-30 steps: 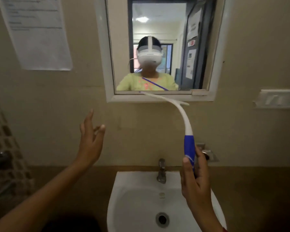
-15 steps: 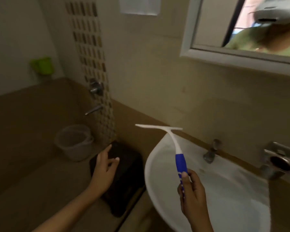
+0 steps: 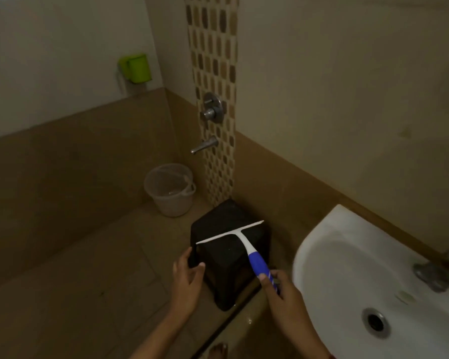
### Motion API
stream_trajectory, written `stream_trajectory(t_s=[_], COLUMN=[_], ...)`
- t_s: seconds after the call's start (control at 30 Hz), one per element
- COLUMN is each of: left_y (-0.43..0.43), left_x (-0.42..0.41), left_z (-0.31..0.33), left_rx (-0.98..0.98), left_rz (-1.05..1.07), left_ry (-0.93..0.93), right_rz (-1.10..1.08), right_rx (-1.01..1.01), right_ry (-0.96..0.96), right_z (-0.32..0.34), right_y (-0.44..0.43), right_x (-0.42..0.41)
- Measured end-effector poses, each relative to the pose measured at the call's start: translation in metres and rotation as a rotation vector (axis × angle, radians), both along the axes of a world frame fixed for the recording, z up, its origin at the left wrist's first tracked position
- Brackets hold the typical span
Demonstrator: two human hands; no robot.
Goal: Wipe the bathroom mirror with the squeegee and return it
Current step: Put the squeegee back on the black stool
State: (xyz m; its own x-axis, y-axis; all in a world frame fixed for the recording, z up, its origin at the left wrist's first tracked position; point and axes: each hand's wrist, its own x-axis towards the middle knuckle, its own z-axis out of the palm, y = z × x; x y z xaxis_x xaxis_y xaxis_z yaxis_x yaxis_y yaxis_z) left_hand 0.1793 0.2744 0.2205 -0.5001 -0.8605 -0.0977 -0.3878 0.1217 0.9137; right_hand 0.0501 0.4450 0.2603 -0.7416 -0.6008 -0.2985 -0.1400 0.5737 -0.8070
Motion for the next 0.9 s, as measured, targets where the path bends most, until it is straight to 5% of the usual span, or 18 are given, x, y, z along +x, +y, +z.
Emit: stream_trajectory(t_s=[0.3,0.6,0.9], left_y=[-0.088,-0.163,-0.227], left_x=[-0.057,-0.127,-0.157], left_z=[-0.062,-0.151,-0.231], left_rx=[0.152,0.186,0.007], left_rz=[-0.111,-0.28,-0.369], left_ry=[-0.072,-0.125,-0.222], right_rz=[-0.143,-0.465,-0.539], right_rx=[0.075,0.054,-0.085], right_ry=[-0.199,-0.661,-0.793], right_z=[-0.066,-0.196,-0.305], right_y=[-0.125,-0.229,-0.28], right_x=[-0.051,-0.126,-0.156])
